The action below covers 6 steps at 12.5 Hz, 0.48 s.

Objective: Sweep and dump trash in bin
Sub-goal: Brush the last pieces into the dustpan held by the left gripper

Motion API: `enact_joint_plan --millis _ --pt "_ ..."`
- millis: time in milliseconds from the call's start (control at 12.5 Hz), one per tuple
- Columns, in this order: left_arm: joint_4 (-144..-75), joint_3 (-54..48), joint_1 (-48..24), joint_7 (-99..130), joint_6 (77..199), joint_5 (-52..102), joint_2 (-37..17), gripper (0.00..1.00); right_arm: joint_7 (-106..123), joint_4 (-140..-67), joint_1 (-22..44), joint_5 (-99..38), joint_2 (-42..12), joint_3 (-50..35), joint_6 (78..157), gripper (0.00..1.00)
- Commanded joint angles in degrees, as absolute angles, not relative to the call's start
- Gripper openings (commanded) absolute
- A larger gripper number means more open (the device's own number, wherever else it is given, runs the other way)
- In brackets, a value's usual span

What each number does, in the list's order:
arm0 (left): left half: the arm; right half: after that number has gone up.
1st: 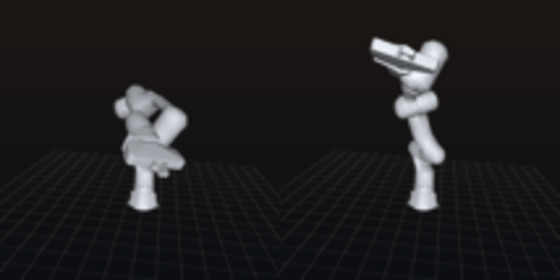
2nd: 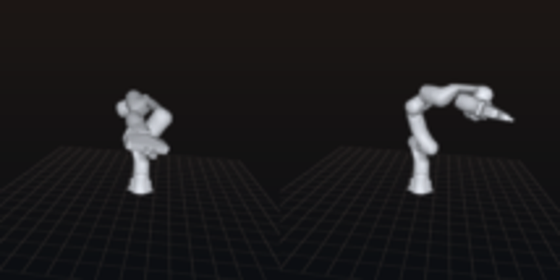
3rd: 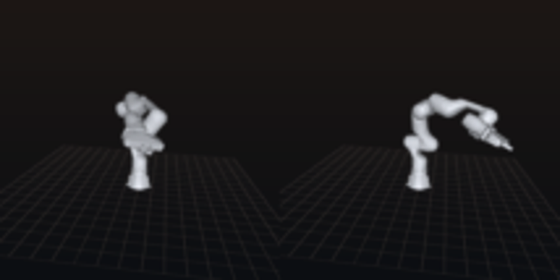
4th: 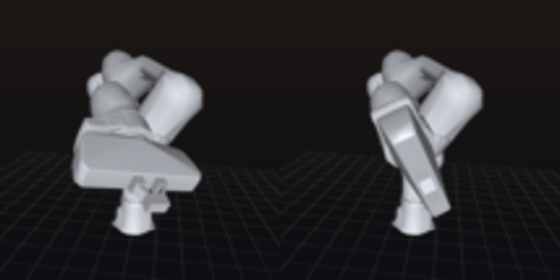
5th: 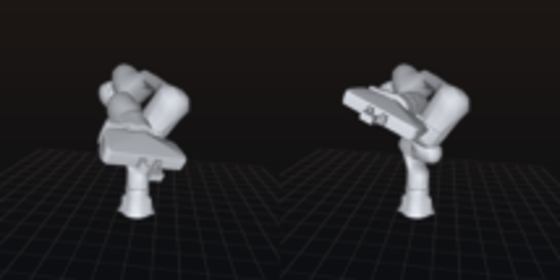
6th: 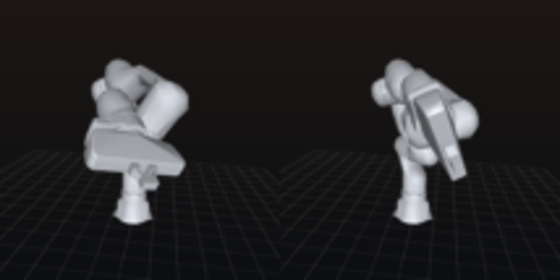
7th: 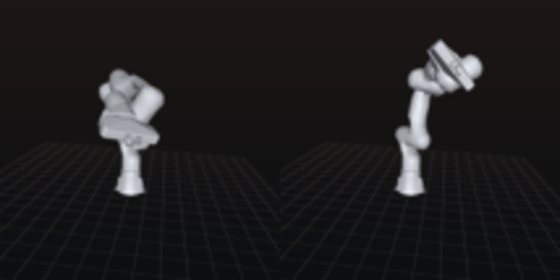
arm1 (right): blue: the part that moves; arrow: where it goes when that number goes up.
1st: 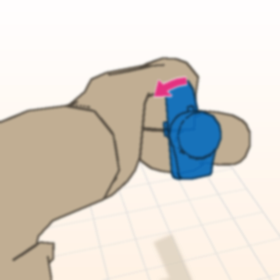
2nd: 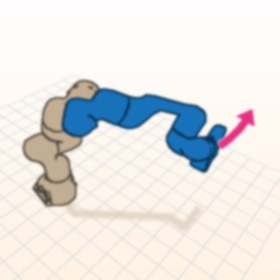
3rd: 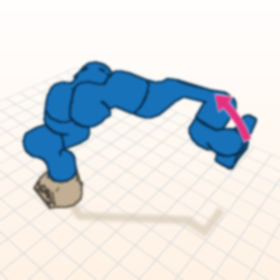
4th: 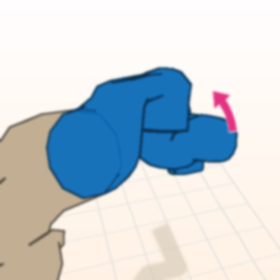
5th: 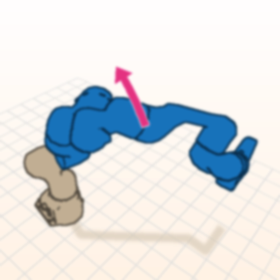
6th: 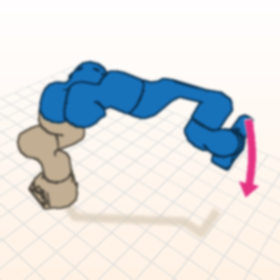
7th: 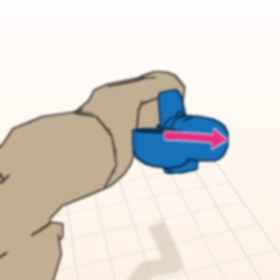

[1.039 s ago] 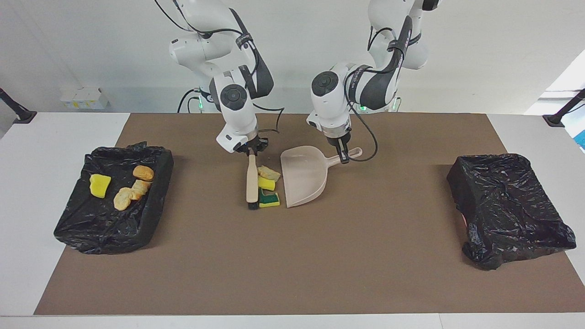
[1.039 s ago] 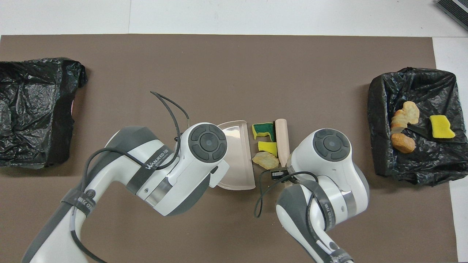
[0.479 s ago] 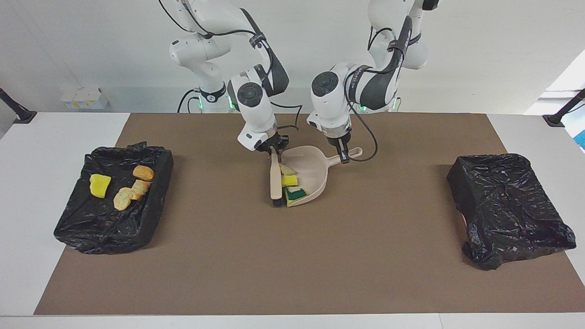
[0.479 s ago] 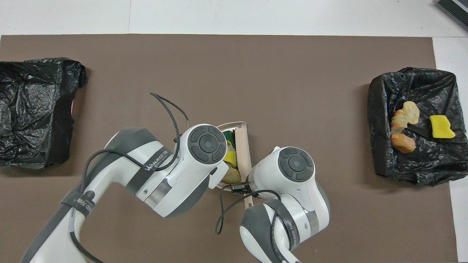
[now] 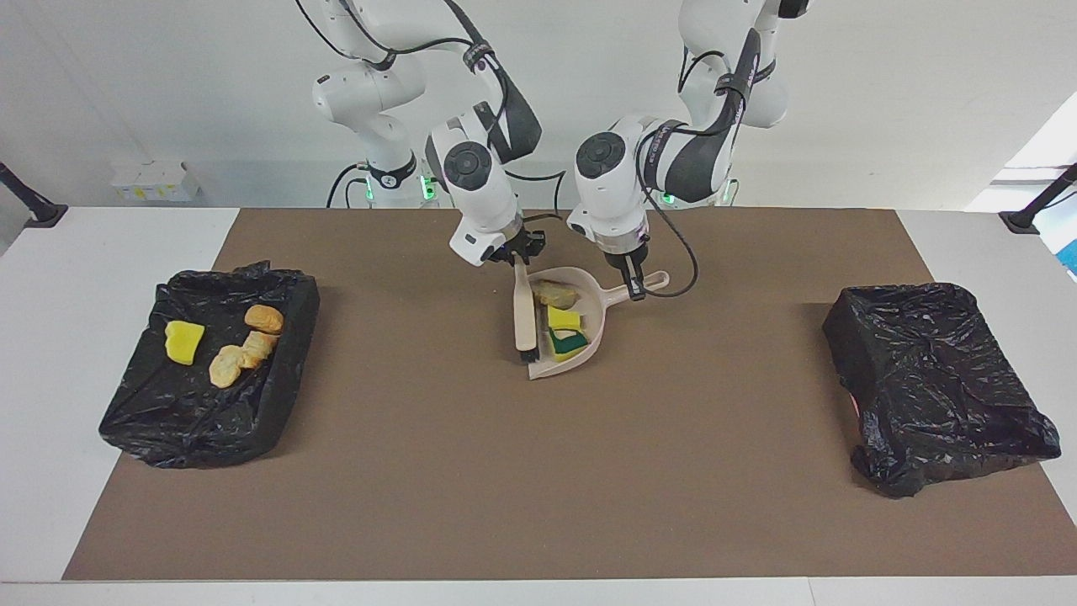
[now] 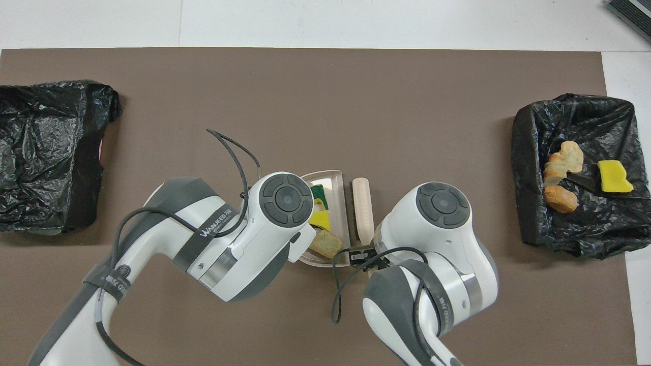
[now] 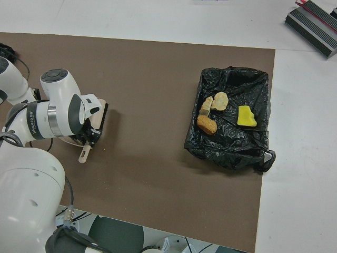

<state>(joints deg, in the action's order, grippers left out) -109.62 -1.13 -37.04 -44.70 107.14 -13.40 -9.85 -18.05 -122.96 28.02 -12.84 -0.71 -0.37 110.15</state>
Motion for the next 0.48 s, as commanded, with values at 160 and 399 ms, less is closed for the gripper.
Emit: enact_joint_plan --millis 160,399 --pt "-111.9 -0.9 -36.7 -45.8 106.5 -13.8 -8.1 0.0 -22.6 -124.1 28.1 -5.4 4.3 -1.4 105.3 0.0" --pt "-111.5 -1.0 -35.6 -46.5 106.6 -13.8 -8.3 0.0 -25.7 -125.3 30.5 -6.6 5.7 -1.7 106.1 0.0"
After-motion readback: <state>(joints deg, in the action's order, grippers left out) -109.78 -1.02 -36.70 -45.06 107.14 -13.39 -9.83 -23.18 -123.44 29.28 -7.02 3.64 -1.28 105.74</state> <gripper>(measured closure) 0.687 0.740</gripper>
